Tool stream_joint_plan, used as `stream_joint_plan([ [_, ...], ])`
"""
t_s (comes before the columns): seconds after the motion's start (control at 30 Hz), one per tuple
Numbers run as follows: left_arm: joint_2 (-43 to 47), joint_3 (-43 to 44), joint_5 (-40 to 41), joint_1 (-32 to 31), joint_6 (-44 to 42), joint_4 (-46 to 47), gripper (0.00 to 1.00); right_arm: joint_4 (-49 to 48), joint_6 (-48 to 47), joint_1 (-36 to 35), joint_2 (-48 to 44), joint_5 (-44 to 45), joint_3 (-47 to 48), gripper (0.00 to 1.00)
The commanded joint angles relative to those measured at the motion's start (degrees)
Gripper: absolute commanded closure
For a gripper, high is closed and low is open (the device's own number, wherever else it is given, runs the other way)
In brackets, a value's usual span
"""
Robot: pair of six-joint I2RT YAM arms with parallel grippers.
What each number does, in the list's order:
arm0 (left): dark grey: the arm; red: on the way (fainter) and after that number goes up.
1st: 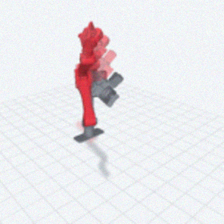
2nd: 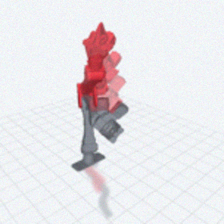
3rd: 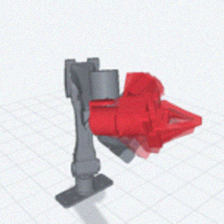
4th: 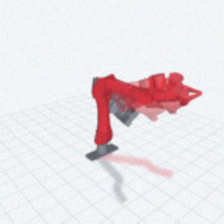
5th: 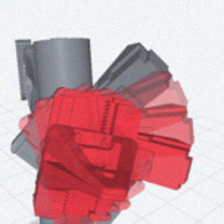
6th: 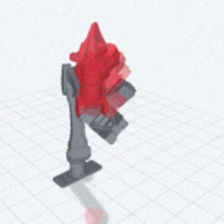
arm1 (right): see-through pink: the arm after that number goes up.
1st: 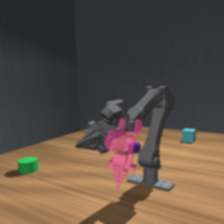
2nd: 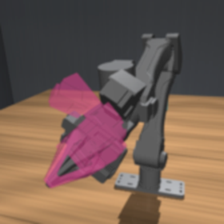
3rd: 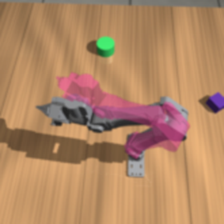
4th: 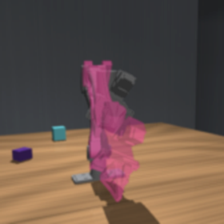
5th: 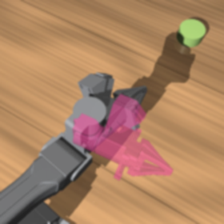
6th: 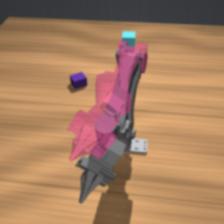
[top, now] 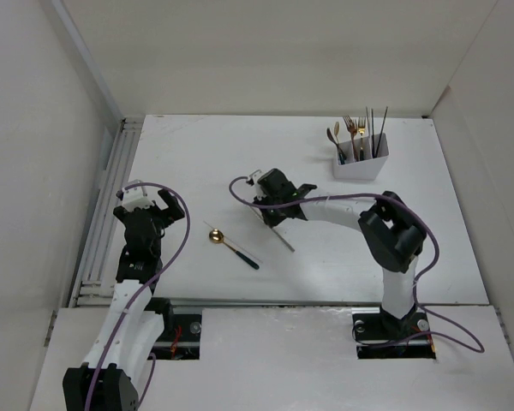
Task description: Sort the eating utensils into containers
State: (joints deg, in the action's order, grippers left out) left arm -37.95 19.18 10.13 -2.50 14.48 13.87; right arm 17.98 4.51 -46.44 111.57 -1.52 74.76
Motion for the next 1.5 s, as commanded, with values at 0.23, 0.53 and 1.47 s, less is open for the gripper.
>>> stream_joint_plan([
  [0.23,1.5,-0.6,0.6,0.1,-0.2,2.3,0.00,-6.9,-0.6,10.2,-12.5,-4.6,0.1,1.00],
  [0.53,1.5,-1.2,0.6,0.1,-0.2,2.8,0.00,-6.4,-6.5,25.1,-15.3,-9.5,11.4,1.00],
  [1.47,1.0,-1.7,-0.5,1.2,-0.8,3.9,0.00,13.8,0.5,-0.1,4.6,6.1,9.5,0.35],
])
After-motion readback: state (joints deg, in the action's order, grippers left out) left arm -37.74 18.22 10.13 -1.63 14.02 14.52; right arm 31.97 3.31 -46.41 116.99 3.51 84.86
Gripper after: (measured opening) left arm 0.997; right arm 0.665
